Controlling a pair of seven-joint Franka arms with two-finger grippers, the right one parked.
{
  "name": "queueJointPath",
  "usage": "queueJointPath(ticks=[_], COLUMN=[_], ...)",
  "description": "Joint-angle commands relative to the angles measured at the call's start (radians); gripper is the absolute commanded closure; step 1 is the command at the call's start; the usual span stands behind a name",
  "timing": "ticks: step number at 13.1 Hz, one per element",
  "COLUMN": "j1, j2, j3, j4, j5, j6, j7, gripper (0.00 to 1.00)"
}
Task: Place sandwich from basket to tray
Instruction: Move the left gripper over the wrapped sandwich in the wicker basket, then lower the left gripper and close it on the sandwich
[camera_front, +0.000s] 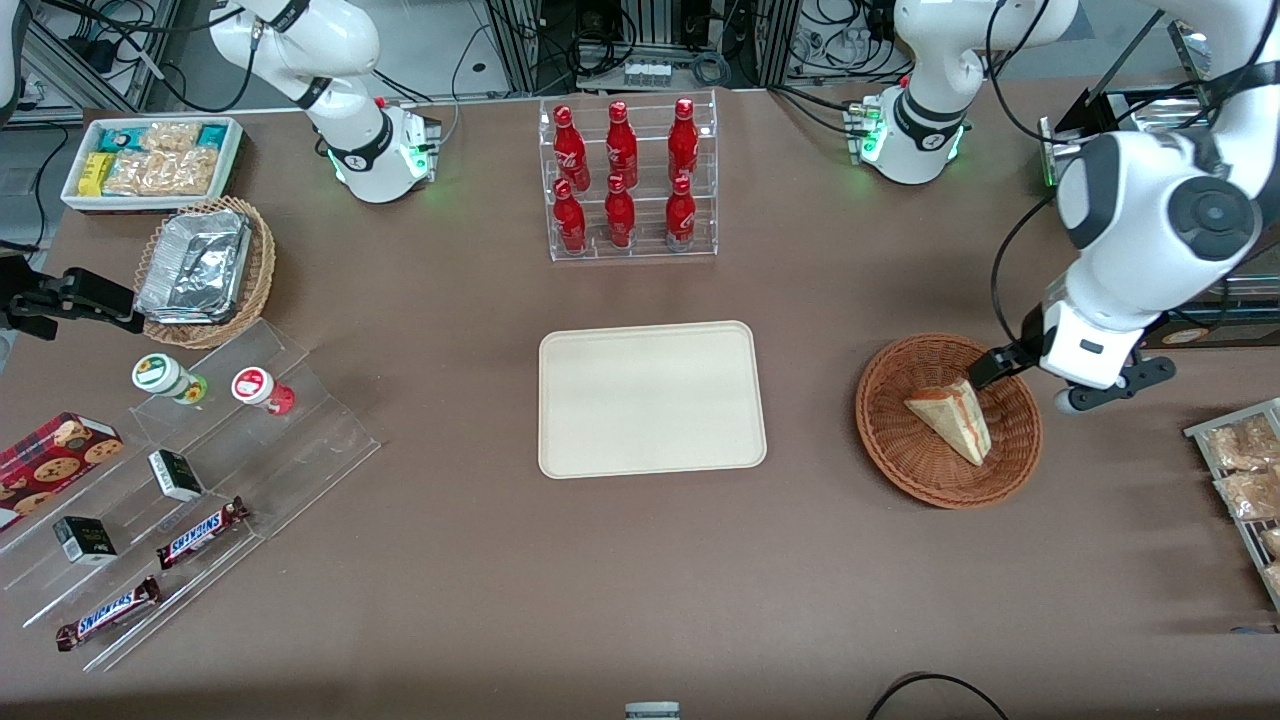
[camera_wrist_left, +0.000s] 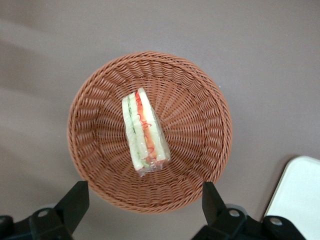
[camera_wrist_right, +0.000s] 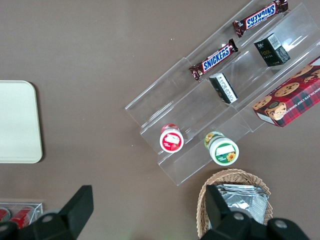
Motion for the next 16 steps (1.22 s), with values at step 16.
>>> queueJointPath(ticks=[16], j1=[0.001], j2=[0.182], j3=[0.002], j4=[-0.102], j5=[0.006], j6=[0.272], j7=[-0.23], gripper=[0.0])
